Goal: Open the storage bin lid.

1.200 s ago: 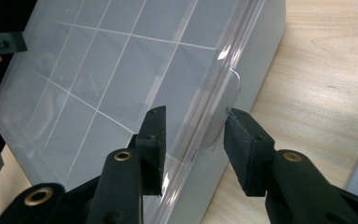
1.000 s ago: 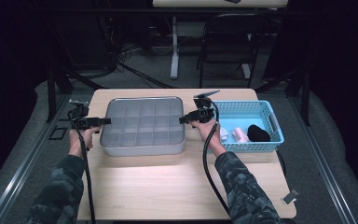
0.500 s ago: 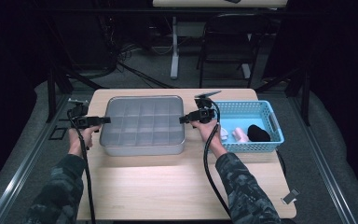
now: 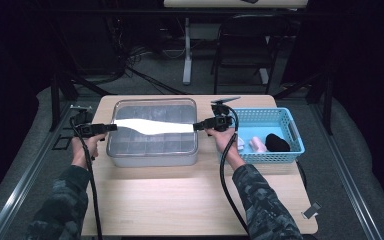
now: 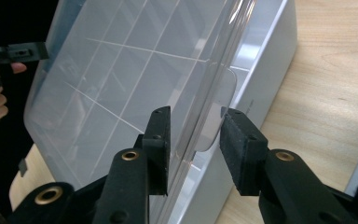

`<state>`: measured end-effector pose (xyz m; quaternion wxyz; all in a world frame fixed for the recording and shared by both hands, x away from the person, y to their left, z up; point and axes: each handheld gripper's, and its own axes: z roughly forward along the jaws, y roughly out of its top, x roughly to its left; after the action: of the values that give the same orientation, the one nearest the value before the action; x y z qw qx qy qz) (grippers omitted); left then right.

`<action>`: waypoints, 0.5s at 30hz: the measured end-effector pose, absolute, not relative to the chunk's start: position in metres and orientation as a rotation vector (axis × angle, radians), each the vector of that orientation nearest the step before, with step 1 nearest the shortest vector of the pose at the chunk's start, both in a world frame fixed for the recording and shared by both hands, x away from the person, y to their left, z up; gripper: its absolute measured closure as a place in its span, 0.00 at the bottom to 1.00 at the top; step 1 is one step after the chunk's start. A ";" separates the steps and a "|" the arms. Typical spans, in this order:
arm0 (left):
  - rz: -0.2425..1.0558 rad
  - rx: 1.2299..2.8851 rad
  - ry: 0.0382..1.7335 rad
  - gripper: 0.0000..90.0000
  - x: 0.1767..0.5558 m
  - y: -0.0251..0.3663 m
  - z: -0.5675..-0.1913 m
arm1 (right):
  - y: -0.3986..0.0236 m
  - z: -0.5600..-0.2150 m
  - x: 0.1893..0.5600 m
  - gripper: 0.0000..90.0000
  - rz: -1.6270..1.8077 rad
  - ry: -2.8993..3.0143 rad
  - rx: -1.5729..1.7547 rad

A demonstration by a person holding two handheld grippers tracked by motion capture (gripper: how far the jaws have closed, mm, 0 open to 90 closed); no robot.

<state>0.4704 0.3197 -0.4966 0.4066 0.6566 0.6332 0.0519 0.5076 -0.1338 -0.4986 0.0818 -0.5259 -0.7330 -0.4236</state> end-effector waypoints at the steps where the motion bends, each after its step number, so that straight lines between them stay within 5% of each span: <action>1: 0.131 1.656 1.597 0.63 0.470 0.320 -0.497 | -0.134 -0.499 0.507 0.72 -1.268 -2.188 -1.568; 15: 0.138 1.614 1.581 0.68 0.464 0.323 -0.489 | -0.140 -0.493 0.503 0.77 -1.343 -2.142 -1.538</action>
<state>0.4644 0.3233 -0.4890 0.4253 0.6453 0.6322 0.0551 0.5031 -0.1400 -0.4929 0.0912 -0.5177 -0.7208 -0.4519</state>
